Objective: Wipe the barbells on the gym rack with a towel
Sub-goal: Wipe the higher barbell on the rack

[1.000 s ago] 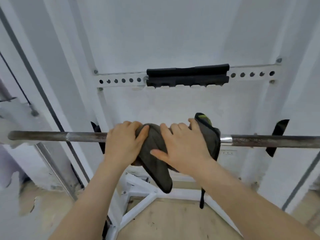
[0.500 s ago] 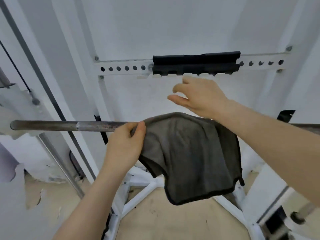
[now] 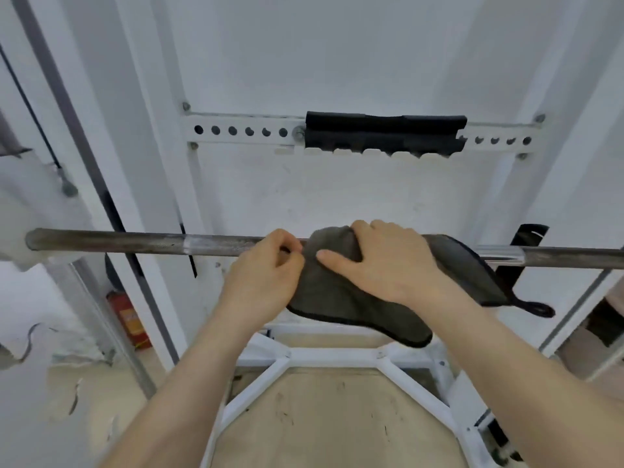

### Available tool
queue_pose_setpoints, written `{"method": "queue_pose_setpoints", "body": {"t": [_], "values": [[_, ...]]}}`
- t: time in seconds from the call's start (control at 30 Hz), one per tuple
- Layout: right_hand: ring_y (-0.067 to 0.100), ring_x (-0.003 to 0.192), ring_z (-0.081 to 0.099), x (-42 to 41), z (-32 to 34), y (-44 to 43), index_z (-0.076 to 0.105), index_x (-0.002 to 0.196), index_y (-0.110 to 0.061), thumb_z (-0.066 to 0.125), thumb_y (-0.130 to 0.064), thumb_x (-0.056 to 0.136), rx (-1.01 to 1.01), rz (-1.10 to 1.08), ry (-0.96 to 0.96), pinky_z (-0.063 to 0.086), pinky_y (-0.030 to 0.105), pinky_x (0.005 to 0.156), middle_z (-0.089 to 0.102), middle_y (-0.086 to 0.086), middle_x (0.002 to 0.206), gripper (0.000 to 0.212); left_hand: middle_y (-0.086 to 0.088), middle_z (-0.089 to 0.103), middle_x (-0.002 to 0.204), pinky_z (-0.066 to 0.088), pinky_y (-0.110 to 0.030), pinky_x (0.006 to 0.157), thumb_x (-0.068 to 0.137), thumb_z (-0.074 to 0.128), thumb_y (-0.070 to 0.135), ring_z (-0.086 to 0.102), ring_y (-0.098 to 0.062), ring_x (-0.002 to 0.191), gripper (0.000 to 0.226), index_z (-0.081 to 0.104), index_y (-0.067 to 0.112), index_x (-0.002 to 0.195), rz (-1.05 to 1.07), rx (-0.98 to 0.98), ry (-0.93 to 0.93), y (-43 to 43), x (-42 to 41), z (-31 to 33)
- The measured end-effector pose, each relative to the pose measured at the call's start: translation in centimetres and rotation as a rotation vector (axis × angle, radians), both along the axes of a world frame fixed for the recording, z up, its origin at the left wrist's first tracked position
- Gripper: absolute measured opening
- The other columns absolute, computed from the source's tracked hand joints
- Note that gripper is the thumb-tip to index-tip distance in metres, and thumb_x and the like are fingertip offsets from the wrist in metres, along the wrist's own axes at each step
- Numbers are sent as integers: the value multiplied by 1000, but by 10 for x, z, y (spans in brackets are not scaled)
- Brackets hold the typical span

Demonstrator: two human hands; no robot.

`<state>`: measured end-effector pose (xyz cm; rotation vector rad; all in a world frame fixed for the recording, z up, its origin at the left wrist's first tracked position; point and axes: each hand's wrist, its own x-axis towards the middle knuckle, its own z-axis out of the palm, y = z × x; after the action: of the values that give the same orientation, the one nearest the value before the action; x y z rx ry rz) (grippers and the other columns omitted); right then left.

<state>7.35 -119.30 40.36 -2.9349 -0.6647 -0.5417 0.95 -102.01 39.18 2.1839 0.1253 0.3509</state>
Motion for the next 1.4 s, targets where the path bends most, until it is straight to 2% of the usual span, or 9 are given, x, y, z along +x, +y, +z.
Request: {"method": "queue_pose_setpoints", "body": {"t": [0.27,0.43,0.6,0.7,0.8,0.87,0.97,1.2,1.4], "values": [[24,82,57,3,-20,138,52,109,-18,45,-71,84,-59,229,-276,33,34,60,59,3,94,59,-13,54,97,35,-35,65,77,55,4,45,-32,93,23,58,8,99,429,546,-328,75,-21,-14],[27,67,52,12,-20,85,39,133,-20,46,-64,89,-121,320,-307,31,33,54,54,6,94,62,3,42,71,35,-36,65,73,59,9,47,-30,76,21,43,12,88,303,463,-257,51,-9,-4],[27,58,50,20,-20,-30,48,124,-22,46,-48,96,-157,244,-309,28,32,53,44,-1,75,39,14,46,75,43,-41,76,82,57,19,46,-18,85,28,50,22,109,106,381,-290,16,-2,-6],[28,71,58,26,-18,-108,49,119,-27,43,-47,95,-192,137,-204,42,36,59,56,-1,85,32,10,60,103,38,-48,100,87,49,28,52,-14,95,36,53,29,123,-67,542,-388,-19,11,-9],[26,84,62,35,-9,-175,49,112,-33,49,-43,89,-190,-4,-55,48,40,72,60,-5,92,25,2,48,138,30,-50,109,92,43,36,53,-20,112,42,48,34,133,-174,683,-379,-70,29,-15],[24,92,61,41,3,-193,50,105,-33,53,-44,86,-214,-72,161,46,38,78,60,-7,94,22,2,44,142,30,-49,110,95,40,37,53,-19,114,42,44,35,136,-207,686,-377,-97,37,-16],[16,86,59,37,18,-154,52,98,-36,47,-72,80,-142,-2,403,49,38,79,60,-12,90,40,12,54,132,34,-39,107,95,46,29,50,-8,112,40,47,34,134,-178,488,-374,-109,42,-12],[19,62,51,26,-3,-41,41,86,-24,28,-70,91,-63,308,-56,34,33,57,46,-7,66,48,16,65,97,48,-32,89,78,56,14,58,-9,94,31,66,35,97,282,-11,-334,-88,16,6],[20,67,45,45,-16,-174,38,83,-26,17,-66,94,2,202,-164,34,35,62,44,-7,73,46,9,60,118,43,-38,97,78,46,42,55,-17,109,40,63,31,112,95,393,-271,-153,35,-4]]}}
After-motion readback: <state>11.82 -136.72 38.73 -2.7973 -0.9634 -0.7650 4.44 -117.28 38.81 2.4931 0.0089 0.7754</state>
